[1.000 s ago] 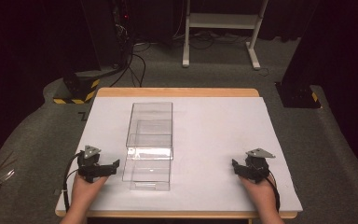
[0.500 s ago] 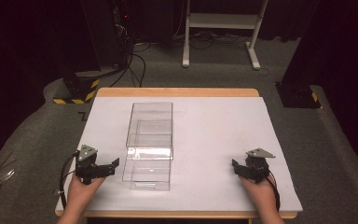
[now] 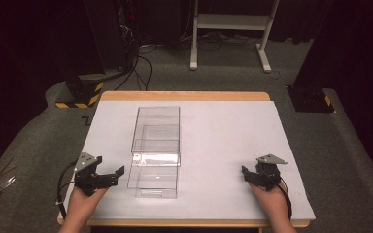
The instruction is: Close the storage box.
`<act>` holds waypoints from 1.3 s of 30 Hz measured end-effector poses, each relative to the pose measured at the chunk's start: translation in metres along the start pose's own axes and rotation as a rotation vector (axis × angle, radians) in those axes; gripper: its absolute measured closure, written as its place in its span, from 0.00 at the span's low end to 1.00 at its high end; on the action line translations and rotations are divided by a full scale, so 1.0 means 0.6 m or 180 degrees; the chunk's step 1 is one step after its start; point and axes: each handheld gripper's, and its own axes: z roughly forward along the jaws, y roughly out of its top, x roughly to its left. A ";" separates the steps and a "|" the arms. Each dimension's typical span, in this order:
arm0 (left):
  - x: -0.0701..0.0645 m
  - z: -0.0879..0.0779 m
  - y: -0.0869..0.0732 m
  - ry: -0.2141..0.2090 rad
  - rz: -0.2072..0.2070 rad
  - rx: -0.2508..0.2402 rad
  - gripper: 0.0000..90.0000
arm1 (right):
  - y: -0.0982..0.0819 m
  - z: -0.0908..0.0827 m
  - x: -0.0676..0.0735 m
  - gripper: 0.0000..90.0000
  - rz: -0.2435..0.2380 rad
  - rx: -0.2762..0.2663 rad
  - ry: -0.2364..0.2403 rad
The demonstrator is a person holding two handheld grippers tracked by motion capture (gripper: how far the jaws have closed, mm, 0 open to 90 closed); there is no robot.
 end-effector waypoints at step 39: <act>-0.091 -0.031 -0.042 -0.0278 0.0298 0.0100 0.01 | 0.000 0.000 0.000 0.32 -0.0003 0.0000 0.0011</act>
